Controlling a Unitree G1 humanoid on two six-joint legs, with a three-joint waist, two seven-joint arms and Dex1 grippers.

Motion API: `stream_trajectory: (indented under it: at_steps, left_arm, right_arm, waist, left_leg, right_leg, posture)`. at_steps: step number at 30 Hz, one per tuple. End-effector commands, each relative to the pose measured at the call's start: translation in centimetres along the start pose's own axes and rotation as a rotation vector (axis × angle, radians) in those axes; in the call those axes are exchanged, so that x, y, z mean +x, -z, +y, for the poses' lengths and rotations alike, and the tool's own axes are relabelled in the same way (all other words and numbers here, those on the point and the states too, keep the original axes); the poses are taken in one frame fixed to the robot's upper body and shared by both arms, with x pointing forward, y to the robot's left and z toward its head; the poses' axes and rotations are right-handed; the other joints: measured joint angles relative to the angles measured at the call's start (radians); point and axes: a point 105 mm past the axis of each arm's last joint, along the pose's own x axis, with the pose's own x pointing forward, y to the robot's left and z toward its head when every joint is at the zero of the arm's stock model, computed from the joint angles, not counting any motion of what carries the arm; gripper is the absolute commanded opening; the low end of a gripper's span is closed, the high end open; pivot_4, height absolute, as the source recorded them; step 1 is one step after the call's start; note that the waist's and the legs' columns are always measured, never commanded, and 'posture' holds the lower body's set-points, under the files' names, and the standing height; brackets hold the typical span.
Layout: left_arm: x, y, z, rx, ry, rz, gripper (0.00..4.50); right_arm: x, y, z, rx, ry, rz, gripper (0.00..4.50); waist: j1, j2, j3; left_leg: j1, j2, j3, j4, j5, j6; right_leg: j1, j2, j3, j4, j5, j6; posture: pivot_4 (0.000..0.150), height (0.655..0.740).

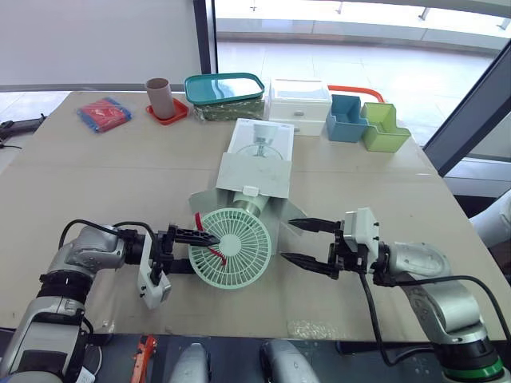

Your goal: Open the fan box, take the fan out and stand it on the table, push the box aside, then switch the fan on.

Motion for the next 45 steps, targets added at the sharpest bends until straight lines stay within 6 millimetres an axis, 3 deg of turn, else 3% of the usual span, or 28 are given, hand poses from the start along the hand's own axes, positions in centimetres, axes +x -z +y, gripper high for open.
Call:
stream_trajectory:
  at_steps: [1, 4, 8, 17, 20, 22, 23, 24, 26, 34, 38, 41, 45]
  left_arm:
    - [-0.5, 0.7, 1.2, 0.073, -0.074, 0.076, 4.50]
    - [-0.7, 0.9, 1.3, 0.084, -0.090, 0.106, 4.50]
    - [-0.3, 0.8, 1.1, 0.082, -0.109, 0.111, 4.50]
    - [0.5, 0.5, 0.7, 0.097, -0.124, 0.115, 4.50]
    - [0.5, 0.5, 0.7, 0.109, -0.127, 0.121, 3.84]
    - [0.6, 0.7, 1.1, 0.129, -0.142, 0.133, 3.08]
    - [0.7, 0.8, 1.2, 0.136, -0.144, 0.140, 2.91]
    - [0.7, 0.9, 1.3, 0.139, -0.149, 0.147, 2.39]
    - [0.7, 0.9, 1.4, 0.147, -0.154, 0.149, 2.07]
    - [0.6, 0.7, 2.2, 0.182, -0.202, 0.136, 2.07]
    - [0.0, -0.4, 4.2, 0.161, -0.316, 0.068, 2.07]
    - [-0.2, -1.2, 4.7, 0.134, -0.335, 0.034, 2.07]
    - [-1.2, -1.8, 6.9, 0.006, -0.430, 0.061, 2.07]
  right_arm:
    - [0.4, -1.3, 0.9, -0.022, -0.039, -0.050, 3.30]
    - [0.3, -1.6, 1.3, 0.017, -0.068, -0.068, 3.30]
    - [0.4, -1.9, 1.4, 0.021, -0.082, -0.081, 4.38]
    - [0.4, -1.8, 1.1, -0.019, -0.077, -0.065, 4.45]
    - [0.4, -1.8, 1.0, -0.023, -0.073, -0.062, 4.50]
    - [0.5, -1.7, 1.0, -0.029, -0.069, -0.059, 4.50]
    - [0.5, -1.7, 1.0, -0.034, -0.066, -0.058, 4.50]
    - [0.5, -1.7, 0.9, -0.039, -0.063, -0.058, 4.50]
    - [0.5, -1.7, 0.8, -0.047, -0.057, -0.056, 4.50]
    - [0.4, -1.6, 0.8, -0.049, -0.049, -0.047, 4.50]
    - [0.3, -1.5, 0.4, -0.061, -0.025, -0.046, 4.50]
    - [0.1, -1.5, 0.1, -0.064, -0.016, -0.049, 4.50]
    - [0.0, -1.3, -0.2, -0.071, -0.005, -0.047, 4.50]
  waist:
    - [-0.001, 0.000, 0.000]
    - [-0.001, 0.000, 0.000]
    - [0.000, 0.000, 0.000]
    - [0.000, 0.000, 0.000]
    - [0.000, -0.001, 0.000]
    - [0.000, -0.001, 0.000]
    - [0.000, -0.001, 0.000]
    - [0.000, -0.001, -0.001]
    - [0.000, -0.001, -0.001]
    - [0.000, -0.001, -0.001]
    - [0.000, -0.001, -0.001]
    - [-0.001, -0.001, -0.001]
    - [0.000, -0.001, -0.001]
  left_leg:
    - [0.000, 0.000, 0.000, 0.001, 0.000, 0.000]
    - [0.000, 0.000, 0.000, 0.001, 0.000, 0.000]
    - [0.000, 0.000, 0.000, 0.002, 0.000, 0.000]
    - [0.000, 0.000, 0.000, 0.004, 0.000, 0.000]
    - [0.000, 0.000, 0.000, 0.004, 0.000, 0.000]
    - [0.000, 0.000, -0.001, 0.004, 0.000, 0.000]
    - [0.000, 0.000, -0.001, 0.004, 0.000, 0.000]
    - [0.000, 0.000, -0.001, 0.004, 0.000, 0.000]
    - [0.000, 0.000, -0.001, 0.004, 0.000, 0.000]
    - [0.000, 0.000, -0.001, 0.005, 0.000, 0.000]
    - [0.000, 0.000, -0.001, 0.005, 0.000, 0.000]
    - [0.000, 0.000, -0.001, 0.005, 0.000, 0.000]
    - [0.000, 0.001, -0.001, 0.005, 0.000, 0.000]
  right_leg:
    - [0.000, 0.000, 0.000, 0.001, 0.000, 0.000]
    - [0.000, 0.000, 0.000, 0.001, 0.000, 0.000]
    - [0.000, 0.000, 0.000, 0.002, 0.000, 0.000]
    - [0.001, 0.000, 0.000, 0.003, 0.000, 0.001]
    - [0.001, 0.000, 0.000, 0.003, 0.001, 0.001]
    - [0.001, 0.000, 0.000, 0.003, 0.001, 0.001]
    - [0.001, 0.000, 0.000, 0.003, 0.001, 0.001]
    - [0.001, 0.000, 0.000, 0.003, 0.001, 0.001]
    - [0.001, 0.000, 0.000, 0.003, 0.001, 0.001]
    - [0.001, 0.000, 0.000, 0.003, 0.002, 0.002]
    - [0.001, 0.000, 0.000, 0.003, 0.002, 0.002]
    - [0.001, -0.001, -0.001, 0.003, 0.002, 0.002]
    - [0.001, -0.001, -0.001, 0.003, 0.002, 0.001]
  posture:
    - [0.150, 0.7400]
    - [0.150, 0.7400]
    - [0.150, 0.7400]
    - [0.150, 0.7400]
    - [0.150, 0.7400]
    - [0.150, 0.7400]
    - [0.150, 0.7400]
    - [0.150, 0.7400]
    - [0.150, 0.7400]
    - [0.150, 0.7400]
    - [0.150, 0.7400]
    - [0.150, 0.7400]
    - [0.150, 0.7400]
